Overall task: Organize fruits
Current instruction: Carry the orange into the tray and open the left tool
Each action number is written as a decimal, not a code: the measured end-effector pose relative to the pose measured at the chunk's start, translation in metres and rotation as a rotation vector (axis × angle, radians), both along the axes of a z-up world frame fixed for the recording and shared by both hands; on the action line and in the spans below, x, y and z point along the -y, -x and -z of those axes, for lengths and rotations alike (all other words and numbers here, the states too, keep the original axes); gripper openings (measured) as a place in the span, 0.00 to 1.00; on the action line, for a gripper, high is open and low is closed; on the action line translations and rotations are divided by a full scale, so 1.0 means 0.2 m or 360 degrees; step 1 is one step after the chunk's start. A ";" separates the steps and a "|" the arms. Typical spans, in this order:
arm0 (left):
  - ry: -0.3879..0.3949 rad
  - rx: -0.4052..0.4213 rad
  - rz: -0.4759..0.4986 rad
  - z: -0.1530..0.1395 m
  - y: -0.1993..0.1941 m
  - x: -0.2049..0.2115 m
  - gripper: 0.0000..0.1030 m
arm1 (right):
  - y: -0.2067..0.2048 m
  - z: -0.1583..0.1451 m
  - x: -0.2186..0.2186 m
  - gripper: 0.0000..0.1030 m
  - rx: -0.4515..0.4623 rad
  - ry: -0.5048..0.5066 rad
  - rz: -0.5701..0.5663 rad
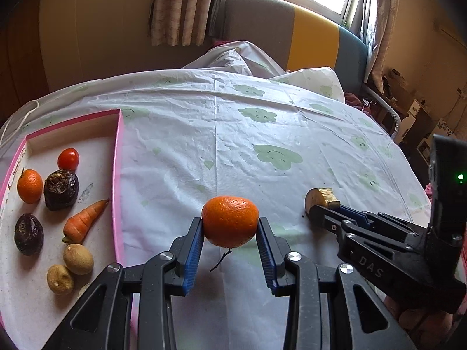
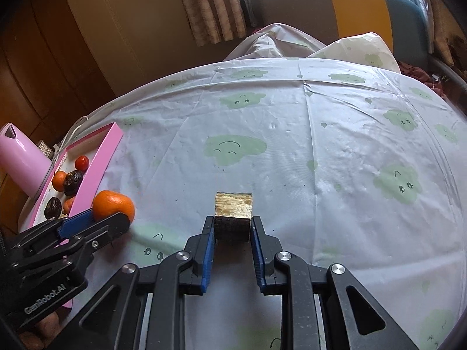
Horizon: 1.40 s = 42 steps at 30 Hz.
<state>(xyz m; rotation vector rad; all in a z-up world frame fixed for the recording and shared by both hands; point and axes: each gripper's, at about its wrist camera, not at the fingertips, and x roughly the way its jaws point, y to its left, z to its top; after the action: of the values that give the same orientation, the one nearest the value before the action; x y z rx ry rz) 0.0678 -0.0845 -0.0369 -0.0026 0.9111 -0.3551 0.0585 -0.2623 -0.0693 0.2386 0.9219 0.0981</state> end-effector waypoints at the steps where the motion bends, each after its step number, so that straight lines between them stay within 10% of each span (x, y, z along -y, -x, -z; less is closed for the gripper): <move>1: -0.0001 0.0020 -0.0003 -0.03 0.02 -0.02 0.36 | 0.00 0.00 0.00 0.23 0.0001 0.0016 -0.0002; 26: -0.0019 0.0154 -0.0451 -0.19 0.22 -0.75 0.36 | -0.01 0.00 -0.09 0.23 -0.0021 0.0248 0.0017; 42: -0.0074 -0.0069 -0.0640 0.02 0.16 -0.89 0.38 | -0.02 -0.01 -0.12 0.23 -0.0021 0.0318 0.0003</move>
<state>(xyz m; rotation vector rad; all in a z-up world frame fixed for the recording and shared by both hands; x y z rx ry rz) 0.0366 0.0942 -0.0400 -0.1498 0.9376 0.0404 0.0615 -0.2385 -0.0682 0.0549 0.9375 0.0026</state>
